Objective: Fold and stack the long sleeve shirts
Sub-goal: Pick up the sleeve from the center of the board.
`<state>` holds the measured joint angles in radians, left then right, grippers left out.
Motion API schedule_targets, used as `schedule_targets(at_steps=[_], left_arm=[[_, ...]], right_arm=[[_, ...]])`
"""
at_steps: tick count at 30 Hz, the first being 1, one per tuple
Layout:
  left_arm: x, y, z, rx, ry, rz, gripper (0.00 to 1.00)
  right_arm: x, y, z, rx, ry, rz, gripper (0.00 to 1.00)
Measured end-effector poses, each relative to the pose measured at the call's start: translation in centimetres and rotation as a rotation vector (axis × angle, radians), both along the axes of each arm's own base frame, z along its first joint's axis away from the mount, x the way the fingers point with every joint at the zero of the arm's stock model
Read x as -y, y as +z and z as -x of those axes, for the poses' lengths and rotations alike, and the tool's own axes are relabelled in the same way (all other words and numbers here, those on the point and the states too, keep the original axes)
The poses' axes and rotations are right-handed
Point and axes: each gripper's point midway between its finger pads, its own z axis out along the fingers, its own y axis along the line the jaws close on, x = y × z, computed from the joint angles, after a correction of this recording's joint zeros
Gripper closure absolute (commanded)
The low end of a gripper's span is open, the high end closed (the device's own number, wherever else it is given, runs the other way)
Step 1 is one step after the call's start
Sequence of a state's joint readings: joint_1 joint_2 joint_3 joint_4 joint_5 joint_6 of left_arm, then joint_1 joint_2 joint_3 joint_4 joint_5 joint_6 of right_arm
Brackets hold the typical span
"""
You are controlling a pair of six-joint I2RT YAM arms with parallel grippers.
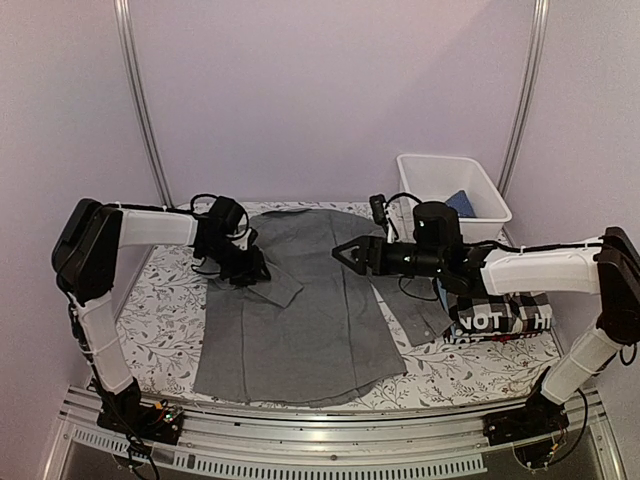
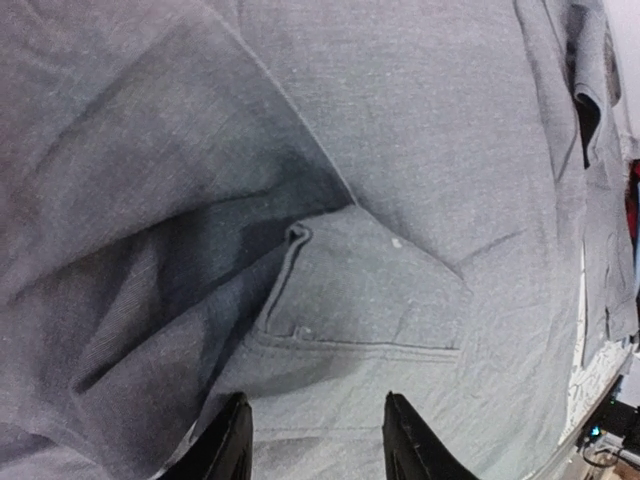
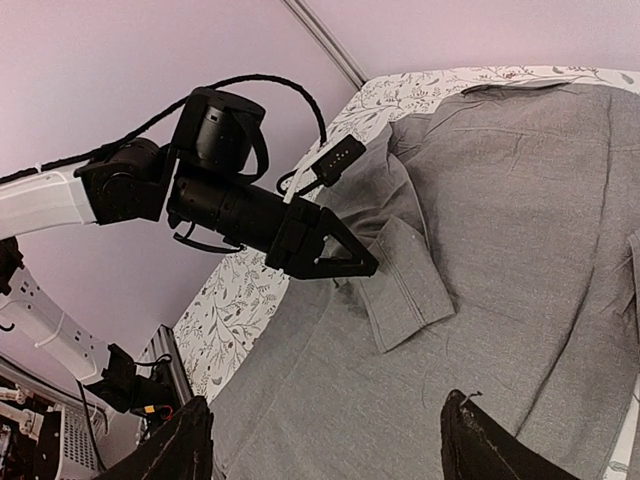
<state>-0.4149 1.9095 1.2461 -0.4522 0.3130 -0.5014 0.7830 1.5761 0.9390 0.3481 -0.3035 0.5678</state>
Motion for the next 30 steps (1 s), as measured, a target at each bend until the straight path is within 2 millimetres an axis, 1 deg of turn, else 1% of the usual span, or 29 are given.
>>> schedule_targets(at_steps=[3, 9, 12, 14, 16, 17, 19, 22, 24, 27, 30], left_arm=[[-0.6, -0.3, -0.1, 0.007, 0.014, -0.035, 0.52], [-2.0, -0.7, -0.4, 0.020, 0.039, -0.102, 0.52], [-2.3, -1.0, -0.5, 0.018, 0.043, -0.111, 0.52], [-2.3, -1.2, -0.5, 0.014, 0.042, -0.114, 0.53], [-2.3, -1.3, -0.4, 0.010, 0.039, -0.112, 0.58], [-2.2, -1.3, -0.4, 0.008, 0.034, -0.105, 0.62], [-1.8, -1.2, -0.2, 0.004, 0.024, -0.086, 0.74], [-1.0, -0.9, 0.2, -0.015, 0.003, -0.038, 0.91], [-0.1, -0.5, 0.6, -0.028, -0.022, 0.012, 0.99], [1.1, 0.2, 1.5, -0.053, -0.047, 0.083, 1.00], [2.5, 1.6, 2.5, -0.062, -0.085, 0.147, 1.00]], right_arm=[[-0.4, -0.2, 0.4, -0.004, 0.007, 0.004, 0.23], [-0.7, -1.2, 0.4, -0.022, -0.001, 0.017, 0.23], [-0.8, -1.5, 0.4, -0.027, -0.009, 0.022, 0.23], [-0.9, -1.6, 0.5, -0.028, -0.010, 0.024, 0.23], [-0.9, -1.6, 0.6, -0.030, -0.010, 0.024, 0.24], [-0.9, -1.6, 0.6, -0.031, -0.011, 0.025, 0.25], [-1.0, -1.9, 0.6, -0.037, -0.012, 0.029, 0.27], [-1.1, -2.9, 0.6, -0.055, -0.018, 0.049, 0.31], [-1.3, -3.9, 0.7, -0.073, -0.023, 0.078, 0.32], [-1.7, -4.9, 0.7, -0.072, -0.029, 0.125, 0.37], [-2.8, -4.9, 0.7, -0.026, -0.037, 0.183, 0.38]])
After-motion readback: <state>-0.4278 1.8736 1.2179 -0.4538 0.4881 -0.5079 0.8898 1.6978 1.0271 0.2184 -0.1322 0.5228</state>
